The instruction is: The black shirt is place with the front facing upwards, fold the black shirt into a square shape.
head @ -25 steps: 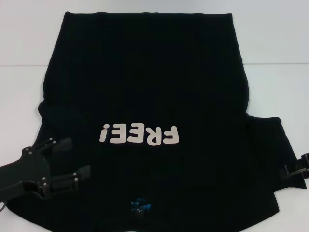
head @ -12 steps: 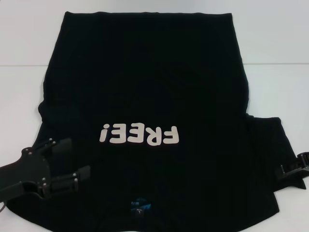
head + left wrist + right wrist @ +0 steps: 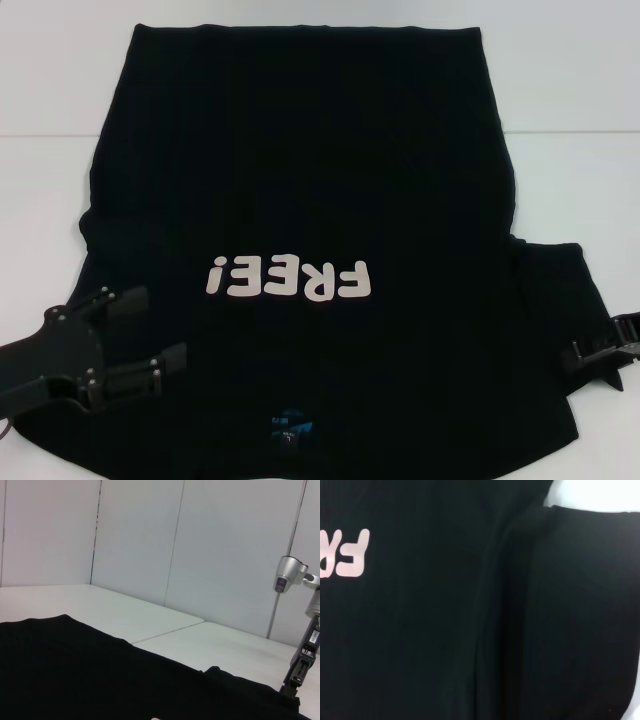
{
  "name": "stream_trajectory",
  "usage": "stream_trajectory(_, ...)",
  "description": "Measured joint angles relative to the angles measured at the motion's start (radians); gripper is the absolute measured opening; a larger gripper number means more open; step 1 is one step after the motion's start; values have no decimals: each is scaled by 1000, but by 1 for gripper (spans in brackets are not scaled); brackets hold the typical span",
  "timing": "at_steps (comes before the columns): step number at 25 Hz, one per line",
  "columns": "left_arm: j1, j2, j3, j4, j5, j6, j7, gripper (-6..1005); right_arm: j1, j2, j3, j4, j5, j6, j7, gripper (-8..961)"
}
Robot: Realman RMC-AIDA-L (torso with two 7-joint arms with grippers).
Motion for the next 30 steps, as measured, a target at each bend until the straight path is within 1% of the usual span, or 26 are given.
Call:
stream_trajectory(11, 0, 2, -1, 0, 0, 0, 0, 934, 28, 10, 0, 11, 5, 2, 0, 803)
stream_trajectory(17, 0, 2, -10, 0, 0, 0, 0, 934, 37, 9, 2, 20, 2, 2, 3, 800)
stream_trajectory(21, 0, 3, -14, 0, 0, 0, 2, 934, 38, 6, 2, 20, 1, 2, 19, 798)
stream_trajectory(27, 0, 3, -14, 0, 0, 0, 2, 934, 39, 2, 0, 19, -1, -8, 27, 639)
stream_trajectory(30, 0, 3, -14, 0, 0, 0, 3, 934, 43, 1, 0, 19, -18, -11, 36, 640)
